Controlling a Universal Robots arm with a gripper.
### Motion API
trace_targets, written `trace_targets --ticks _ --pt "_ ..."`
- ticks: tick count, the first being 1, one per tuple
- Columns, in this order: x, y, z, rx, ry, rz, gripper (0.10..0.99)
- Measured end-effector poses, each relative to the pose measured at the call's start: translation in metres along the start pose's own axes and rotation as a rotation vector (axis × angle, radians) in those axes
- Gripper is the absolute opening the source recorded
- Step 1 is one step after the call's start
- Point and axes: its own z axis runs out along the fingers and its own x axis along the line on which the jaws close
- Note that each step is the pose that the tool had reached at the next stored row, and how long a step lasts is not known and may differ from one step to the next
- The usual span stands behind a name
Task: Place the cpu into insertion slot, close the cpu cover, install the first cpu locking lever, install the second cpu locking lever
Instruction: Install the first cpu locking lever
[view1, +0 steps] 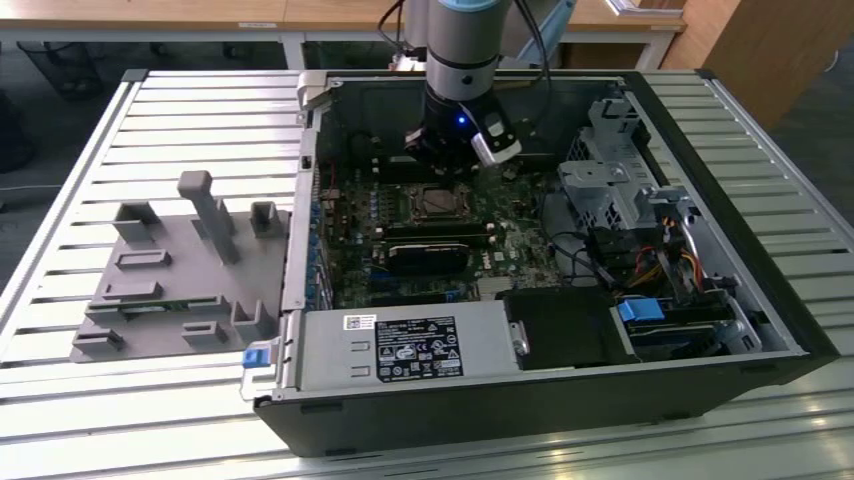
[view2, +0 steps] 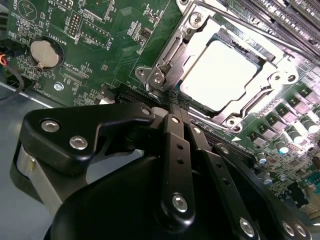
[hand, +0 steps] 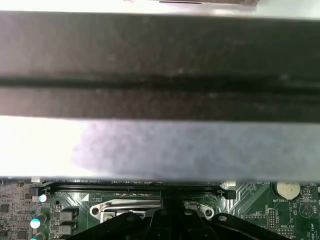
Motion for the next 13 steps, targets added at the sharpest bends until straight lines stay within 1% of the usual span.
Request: trace_targets --ticks 4,7,9,11,13 --pt "-0.0002 -0.0004 0.0034 0.0 -0.0001 0.001 0.106" --pt "-0.0002 -0.0009 0.004 0.001 0.0006 0.001 0.106" --pt "-0.0001 -0.0013 0.0035 -0.002 0.0011 0.001 0.106" --pt "0.0 -0.0015 0.0032 -0.007 0.0015 0.001 0.106" --pt "-0.0002 -0.0009 0.0022 -0.009 0.0015 0.001 0.106"
